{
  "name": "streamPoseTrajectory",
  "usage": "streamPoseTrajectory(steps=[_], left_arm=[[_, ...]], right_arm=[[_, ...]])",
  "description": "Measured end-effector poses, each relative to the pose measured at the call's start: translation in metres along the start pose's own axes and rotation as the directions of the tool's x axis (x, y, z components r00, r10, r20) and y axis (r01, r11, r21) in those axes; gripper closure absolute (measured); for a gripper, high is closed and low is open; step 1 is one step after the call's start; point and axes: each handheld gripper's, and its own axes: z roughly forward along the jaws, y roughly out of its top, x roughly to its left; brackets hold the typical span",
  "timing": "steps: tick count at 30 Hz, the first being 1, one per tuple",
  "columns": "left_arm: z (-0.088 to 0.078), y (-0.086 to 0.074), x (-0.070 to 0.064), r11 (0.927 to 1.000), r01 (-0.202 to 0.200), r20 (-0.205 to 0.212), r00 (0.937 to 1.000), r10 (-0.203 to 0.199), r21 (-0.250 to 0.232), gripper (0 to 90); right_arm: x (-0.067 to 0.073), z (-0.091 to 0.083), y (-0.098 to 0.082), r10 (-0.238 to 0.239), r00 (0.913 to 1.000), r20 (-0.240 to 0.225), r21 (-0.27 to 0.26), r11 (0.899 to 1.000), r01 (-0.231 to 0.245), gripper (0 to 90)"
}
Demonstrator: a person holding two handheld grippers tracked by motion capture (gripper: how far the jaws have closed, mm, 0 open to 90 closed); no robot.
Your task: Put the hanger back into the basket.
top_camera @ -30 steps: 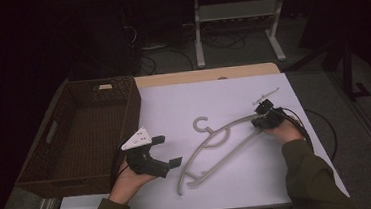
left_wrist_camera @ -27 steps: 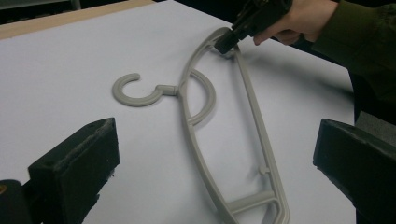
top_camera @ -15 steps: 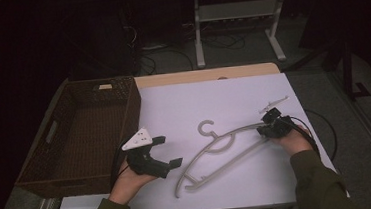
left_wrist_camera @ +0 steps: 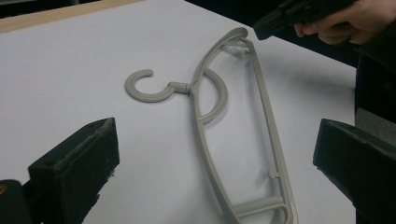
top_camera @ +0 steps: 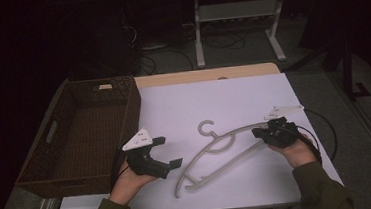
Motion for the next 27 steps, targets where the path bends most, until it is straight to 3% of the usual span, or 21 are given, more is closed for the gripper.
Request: streamPoseTrajectory(steps=[6,27], left_arm=[[0.001,-0.001,-0.001,1.0,-0.004,0.002,1.0,0.004,0.005,0.1],[0.003,-0.003,-0.001,0.9999,0.002,-0.001,1.0,-0.002,0.011,0.1]], right_arm=[[0.012,0.003,-0.015,-0.003,0.9998,-0.02,0.026,1.0,0.004,87.8],[0.008,0.021,-0.023,-0.037,0.9993,-0.003,0.098,0.994,0.037,89.8]])
